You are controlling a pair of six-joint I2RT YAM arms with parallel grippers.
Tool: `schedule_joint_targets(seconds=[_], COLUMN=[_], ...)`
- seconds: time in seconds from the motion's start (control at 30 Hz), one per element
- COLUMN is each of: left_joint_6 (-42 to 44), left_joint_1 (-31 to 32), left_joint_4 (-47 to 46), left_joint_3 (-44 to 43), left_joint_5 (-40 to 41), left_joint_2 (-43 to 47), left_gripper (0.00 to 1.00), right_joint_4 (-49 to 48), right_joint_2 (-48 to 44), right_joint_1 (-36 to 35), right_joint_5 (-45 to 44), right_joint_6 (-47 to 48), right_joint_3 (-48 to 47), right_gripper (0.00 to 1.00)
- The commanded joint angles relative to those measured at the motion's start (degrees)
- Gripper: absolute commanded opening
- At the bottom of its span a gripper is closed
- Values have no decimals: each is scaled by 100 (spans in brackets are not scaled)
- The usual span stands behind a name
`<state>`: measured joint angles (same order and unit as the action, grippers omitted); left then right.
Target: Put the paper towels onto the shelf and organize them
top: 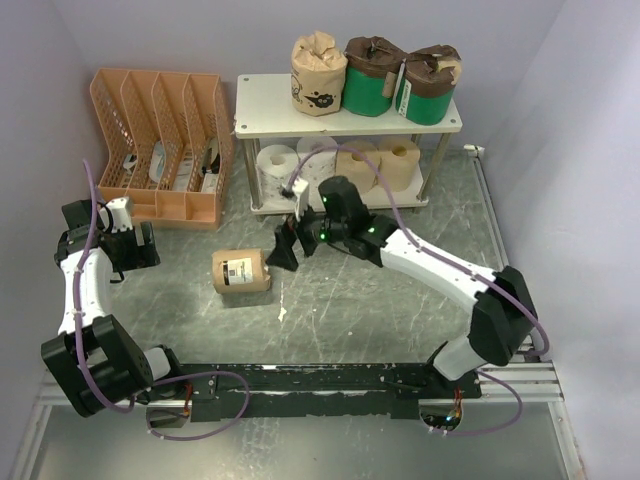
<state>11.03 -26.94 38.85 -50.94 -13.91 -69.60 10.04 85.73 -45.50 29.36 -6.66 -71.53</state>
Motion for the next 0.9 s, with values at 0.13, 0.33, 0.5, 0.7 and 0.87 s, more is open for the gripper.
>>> schedule_joint_targets(seconds=[0.13,0.33,0.5,0.7,0.87], left_joint_6=[-45,45,49,85,88], left_joint_1=[-51,-51,-55,-54,-55], left_joint_4=[-35,88,82,46,70], left_joint_3=[-169,-211,-204,-170,-180], left_joint_5=[29,-232,-243,-310,-330], left_joint_2=[6,-156,-76,56,13], left_gripper=[96,96,96,96,96], right_joint_4=[-2075,-3083,-2437,-2889,-2895], right_joint_2=[403,922,1473,1589,1916], right_joint_1=[262,319,317,309,328], right_joint_5=[658,632,86,-423,-493], right_joint_6=[-1728,-3116,-3461,-3726,-3710], right_joint_3=[1150,1378,873,1100,959], right_gripper=[100,100,100,100,93])
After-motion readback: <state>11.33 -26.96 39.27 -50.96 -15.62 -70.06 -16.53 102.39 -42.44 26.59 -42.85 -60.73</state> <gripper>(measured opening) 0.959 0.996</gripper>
